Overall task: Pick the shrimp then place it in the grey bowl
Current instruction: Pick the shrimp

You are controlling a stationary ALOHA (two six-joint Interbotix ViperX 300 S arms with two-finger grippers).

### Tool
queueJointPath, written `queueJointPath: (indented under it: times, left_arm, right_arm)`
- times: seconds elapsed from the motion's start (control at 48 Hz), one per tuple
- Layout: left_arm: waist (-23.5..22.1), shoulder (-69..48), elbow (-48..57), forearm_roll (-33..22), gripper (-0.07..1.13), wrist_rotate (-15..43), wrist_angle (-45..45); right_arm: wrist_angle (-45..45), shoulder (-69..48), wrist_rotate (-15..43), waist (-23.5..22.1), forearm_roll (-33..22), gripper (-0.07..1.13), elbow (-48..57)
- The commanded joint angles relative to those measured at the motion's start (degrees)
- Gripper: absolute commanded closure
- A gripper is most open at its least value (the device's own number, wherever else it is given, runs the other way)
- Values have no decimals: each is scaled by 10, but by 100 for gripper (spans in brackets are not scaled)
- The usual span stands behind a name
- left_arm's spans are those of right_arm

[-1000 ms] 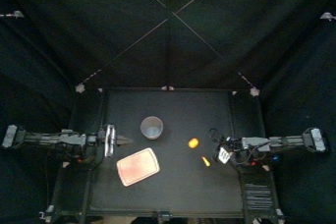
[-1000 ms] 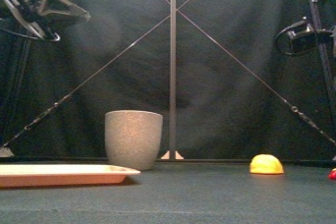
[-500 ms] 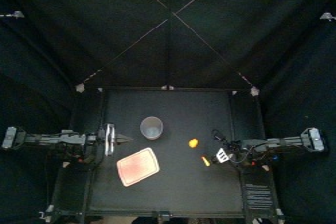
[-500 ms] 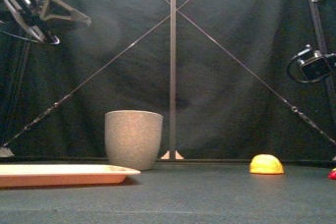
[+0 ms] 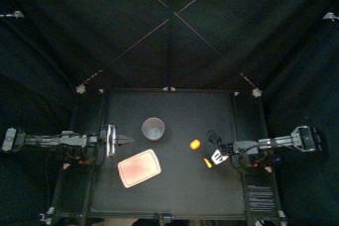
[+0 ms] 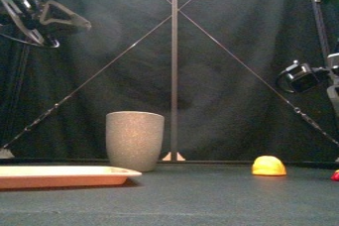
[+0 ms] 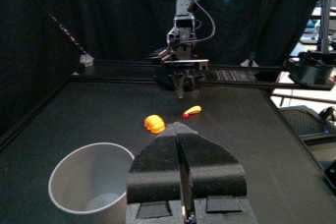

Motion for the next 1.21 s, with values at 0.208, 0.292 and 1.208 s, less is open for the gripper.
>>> queueJointPath:
  times: [0.208,0.292,1.208]
  left_arm:
    - [2,3,-1,0,106,0,-5]
    - [2,3,-1,1,106,0,-5]
    - [2,3,4,0,106,1,-5]
  right_arm:
    - [-6,62,1,23,4,11,-40]
    - [-9,75,1,28,8,11,-43]
    - [-25,187,1,60,32,34,-81]
